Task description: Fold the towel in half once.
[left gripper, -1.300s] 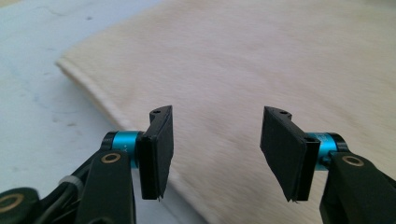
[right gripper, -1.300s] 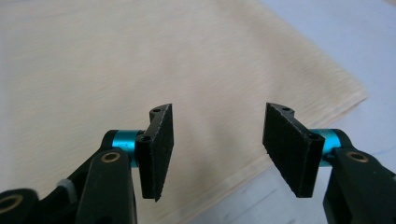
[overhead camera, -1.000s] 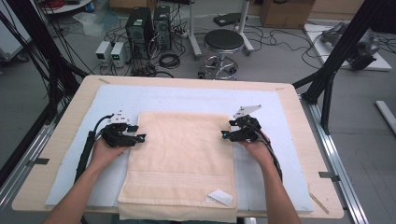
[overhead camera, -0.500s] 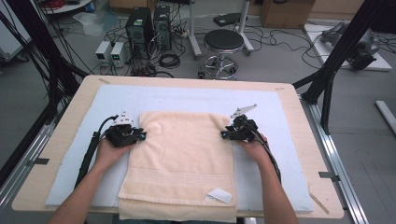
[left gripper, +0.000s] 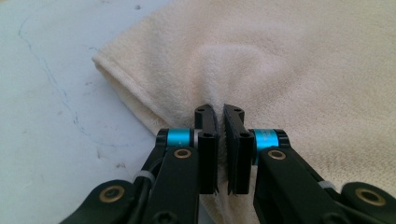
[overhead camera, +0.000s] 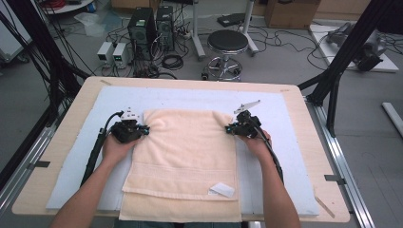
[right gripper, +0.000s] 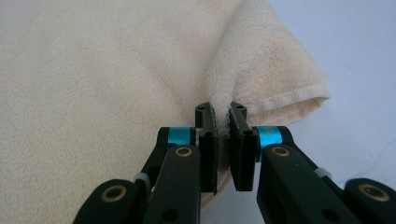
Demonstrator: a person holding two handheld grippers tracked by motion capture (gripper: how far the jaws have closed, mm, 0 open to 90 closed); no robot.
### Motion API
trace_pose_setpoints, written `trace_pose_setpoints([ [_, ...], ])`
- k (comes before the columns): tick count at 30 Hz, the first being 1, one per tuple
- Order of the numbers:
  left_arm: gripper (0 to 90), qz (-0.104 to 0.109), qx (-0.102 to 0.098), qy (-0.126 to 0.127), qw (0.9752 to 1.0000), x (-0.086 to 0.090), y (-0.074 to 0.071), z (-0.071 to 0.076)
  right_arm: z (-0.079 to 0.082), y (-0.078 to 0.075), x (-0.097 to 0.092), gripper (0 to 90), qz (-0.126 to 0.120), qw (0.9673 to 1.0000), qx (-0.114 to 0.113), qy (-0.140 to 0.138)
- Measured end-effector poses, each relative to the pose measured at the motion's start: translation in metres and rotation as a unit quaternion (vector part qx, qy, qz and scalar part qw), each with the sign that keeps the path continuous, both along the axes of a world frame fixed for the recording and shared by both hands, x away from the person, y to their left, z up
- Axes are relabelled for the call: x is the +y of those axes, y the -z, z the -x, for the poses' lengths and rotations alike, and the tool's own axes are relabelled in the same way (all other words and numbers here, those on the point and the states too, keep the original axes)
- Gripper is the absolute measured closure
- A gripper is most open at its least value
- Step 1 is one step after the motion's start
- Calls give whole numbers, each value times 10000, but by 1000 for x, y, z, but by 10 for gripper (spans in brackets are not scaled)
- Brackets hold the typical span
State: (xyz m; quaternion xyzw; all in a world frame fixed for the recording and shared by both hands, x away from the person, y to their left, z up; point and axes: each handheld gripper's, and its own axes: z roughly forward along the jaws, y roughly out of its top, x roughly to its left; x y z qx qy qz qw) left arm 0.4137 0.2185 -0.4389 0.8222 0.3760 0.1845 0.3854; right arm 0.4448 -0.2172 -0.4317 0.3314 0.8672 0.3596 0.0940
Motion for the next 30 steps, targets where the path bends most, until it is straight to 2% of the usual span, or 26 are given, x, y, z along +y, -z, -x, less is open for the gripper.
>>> trace_pose_setpoints([
  [3,847,1,-31,-196,9998,-2,-2,-13,-12,0,0,843,-40,9999,-6,157],
  [5,847,-83,-9,-262,9996,-3,-3,-22,-20,-2,2,842,-8,9997,-39,257],
  [7,845,-132,-70,-319,9994,-5,-2,-28,-27,-5,4,840,32,9994,-77,332],
  [9,840,-58,3,-303,9995,-4,-1,-32,-34,-3,5,828,51,9995,-33,321],
  [10,830,-72,-24,-250,9997,-3,-1,-32,-35,-1,5,793,33,9995,-15,302],
  [11,799,-44,-26,-251,9997,-1,-2,-32,-35,1,3,693,-24,9995,-18,309],
  [12,734,-54,-32,-239,9997,1,-4,-31,-34,1,1,633,-55,9992,-13,407],
  [13,668,-29,-68,-246,9997,4,-6,-29,-33,0,-2,617,-137,9991,32,397],
  [14,633,86,-103,-220,9997,7,-9,-27,-30,-2,-4,585,-125,9992,32,381],
  [15,616,198,-204,-213,9994,9,-13,-23,-25,-6,-6,566,-99,9994,-95,327],
  [17,575,406,-273,-118,9987,14,-19,-15,-14,-13,-9,549,-249,9990,-274,242],
  [20,543,541,-303,159,9980,16,-24,3,7,-20,-11,519,-333,9985,-439,21],
  [21,533,542,-304,219,9978,17,-25,9,14,-21,-11,503,-282,9985,-463,-27],
  [23,512,546,-322,385,9972,18,-27,21,26,-23,-11,483,-298,9985,-450,-115],
  [25,501,615,-335,538,9961,18,-28,35,40,-25,-11,475,-353,9976,-532,-255],
  [28,508,536,-226,897,9943,17,-26,57,62,-29,-6,434,-391,9960,-626,-499],
  [29,508,493,-248,1005,9934,17,-25,64,66,-30,-3,405,-361,9967,-445,-578],
  [30,503,500,-225,1074,9927,18,-25,71,72,-31,1,404,-300,9964,-383,-689],
])
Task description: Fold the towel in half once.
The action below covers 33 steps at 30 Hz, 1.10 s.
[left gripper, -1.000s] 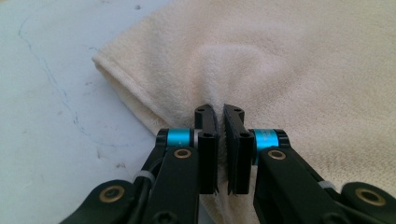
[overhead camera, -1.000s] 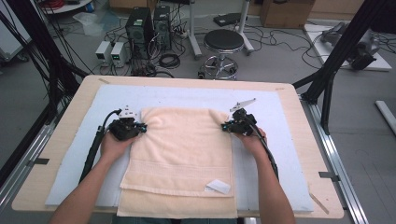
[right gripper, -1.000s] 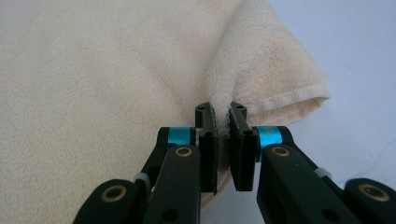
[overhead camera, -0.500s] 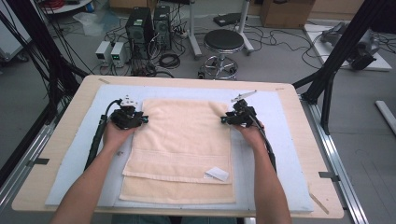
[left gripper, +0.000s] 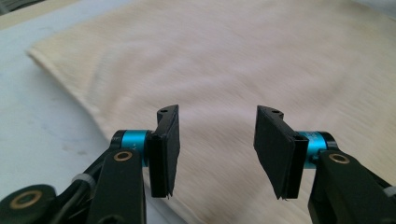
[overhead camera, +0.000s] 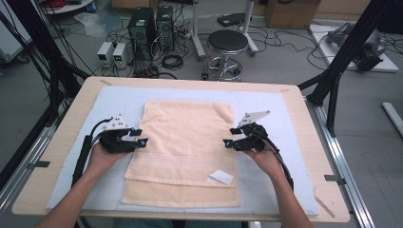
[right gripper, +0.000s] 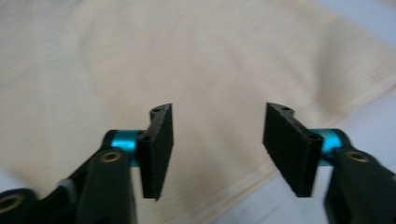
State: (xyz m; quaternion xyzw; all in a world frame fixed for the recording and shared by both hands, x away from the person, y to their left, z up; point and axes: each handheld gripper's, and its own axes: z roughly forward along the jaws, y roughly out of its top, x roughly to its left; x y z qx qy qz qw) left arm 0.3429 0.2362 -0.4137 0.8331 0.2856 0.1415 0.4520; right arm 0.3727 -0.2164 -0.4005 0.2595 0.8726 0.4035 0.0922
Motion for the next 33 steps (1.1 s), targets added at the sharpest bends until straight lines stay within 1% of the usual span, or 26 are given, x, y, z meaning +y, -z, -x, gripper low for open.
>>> trace_pose_setpoints([
  [1,489,16,-31,93,10000,0,0,6,7,-2,4,408,36,10000,-11,-89],
  [3,480,-14,-75,172,9998,1,0,19,22,-2,7,431,-132,9992,-290,-227],
  [6,465,-73,-114,324,9994,1,1,34,38,4,11,421,-96,9990,-260,-344],
  [8,451,-76,-130,361,9992,1,1,42,49,7,12,421,-80,9985,-306,-451],
  [9,443,-95,-139,383,9991,2,2,46,53,9,12,417,-84,9984,-279,-478],
  [10,435,-55,-123,363,9993,2,2,50,58,10,12,411,-91,9984,-269,-491],
  [13,397,-46,-88,445,9990,2,5,60,71,16,11,394,-74,9977,-241,-622],
  [14,395,-77,-50,491,9988,1,6,64,75,17,12,385,-38,9971,-249,-714],
  [16,388,-143,-31,603,9981,-1,9,71,83,21,11,378,17,9964,-239,-807],
  [20,397,-360,86,817,9960,-2,15,80,94,28,10,385,99,9948,-177,-997],
  [22,433,-408,178,931,9947,-1,19,82,98,32,11,404,187,9937,-129,-1094],
  [23,468,-408,205,938,9945,0,21,83,98,34,11,431,216,9927,-144,-1174],
  [24,492,-454,232,950,9942,1,23,82,99,35,11,455,274,9921,-133,-1219],
  [25,513,-419,275,920,9945,2,25,82,99,37,12,487,323,9917,-152,-1234],
  [27,566,-512,214,931,9941,3,26,81,97,38,13,569,338,9916,-173,-1232],
  [28,606,-512,177,887,9946,1,27,82,97,38,13,621,328,9918,-179,-1222],
  [29,634,-572,153,879,9944,1,26,82,96,38,12,679,318,9919,-175,-1218],
  [31,710,-625,108,879,9941,-1,25,82,95,37,12,762,308,9921,-181,-1204],
  [33,795,-673,57,890,9937,-2,24,81,94,36,11,806,303,9919,-213,-1212],
])
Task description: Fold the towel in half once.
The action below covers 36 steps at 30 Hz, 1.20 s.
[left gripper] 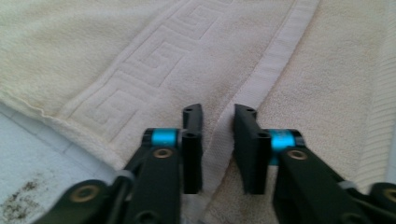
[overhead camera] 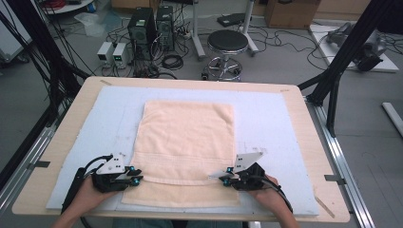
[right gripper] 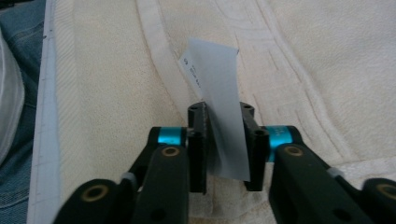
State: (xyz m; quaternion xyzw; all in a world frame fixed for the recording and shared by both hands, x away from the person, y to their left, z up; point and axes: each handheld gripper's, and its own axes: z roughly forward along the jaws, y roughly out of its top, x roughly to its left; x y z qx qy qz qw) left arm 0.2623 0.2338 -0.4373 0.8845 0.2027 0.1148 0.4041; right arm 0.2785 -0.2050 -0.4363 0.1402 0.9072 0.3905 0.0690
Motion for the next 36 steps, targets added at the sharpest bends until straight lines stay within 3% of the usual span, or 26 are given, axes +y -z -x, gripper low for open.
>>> trace_pose_setpoints([
  [3,855,100,-44,1,9999,1,-5,-1,-2,-4,-3,827,-155,9999,40,48],
  [11,863,497,-257,-21,9984,11,-26,12,4,-29,-9,827,-451,9989,-83,29],
  [17,863,422,-164,193,9988,14,-25,32,22,-34,-10,825,-460,9987,-182,-117],
  [26,863,347,-100,410,9985,12,-25,53,43,-24,-14,824,-408,9986,78,-329],
  [31,863,218,46,530,9983,8,-16,58,49,-13,-15,822,-343,9981,300,-420],
  [34,837,182,216,547,9981,8,-10,57,50,-5,-14,731,-308,9971,526,-449],
  [36,710,218,240,460,9984,8,-11,57,48,0,-15,612,-329,9951,804,-469],
])
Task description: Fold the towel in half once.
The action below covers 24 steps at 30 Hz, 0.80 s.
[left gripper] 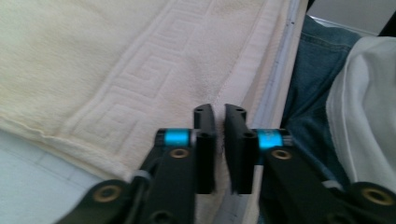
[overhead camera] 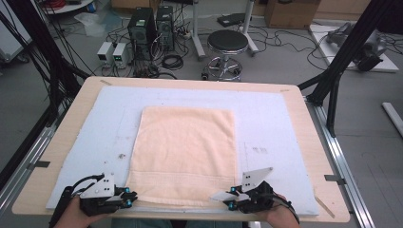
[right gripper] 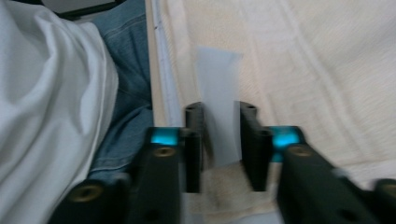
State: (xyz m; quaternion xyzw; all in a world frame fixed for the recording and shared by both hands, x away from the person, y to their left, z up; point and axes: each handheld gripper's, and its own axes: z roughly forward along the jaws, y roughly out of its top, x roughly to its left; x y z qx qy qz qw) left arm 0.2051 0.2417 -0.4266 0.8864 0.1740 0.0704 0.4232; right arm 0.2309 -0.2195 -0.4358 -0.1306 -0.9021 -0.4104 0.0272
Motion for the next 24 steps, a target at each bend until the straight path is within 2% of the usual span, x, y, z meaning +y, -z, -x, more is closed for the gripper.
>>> trace_pose_setpoints([
  [1,667,21,-45,-30,10000,1,-2,0,0,0,-1,591,-32,9999,112,-26],
  [3,611,96,-111,-90,9999,2,-7,-3,1,-6,-3,546,-135,9999,-34,9],
  [6,582,225,-222,-155,9994,0,-13,-9,-6,-15,-4,504,-299,9993,-156,161],
  [8,572,243,-310,-187,9991,-3,-14,-15,-11,-21,-2,502,-368,9989,-204,203],
  [12,573,227,-316,-238,9990,-12,-10,-26,-25,-25,6,541,-536,9979,-249,253],
  [14,573,125,-274,-231,9993,-16,-4,-31,-31,-23,11,571,-414,9984,-215,311],
  [16,573,16,-202,-192,9996,-18,2,-32,-35,-17,15,579,-237,9986,-285,372],
  [18,573,-76,-153,-163,9997,-18,6,-31,-38,-12,16,571,-188,9988,-252,386],
  [22,564,-97,-134,-168,9997,-14,10,-28,-37,-6,19,547,28,9984,-359,432],
  [24,563,-77,-112,-183,9997,-12,12,-27,-35,-3,19,547,47,9983,-393,437],
])
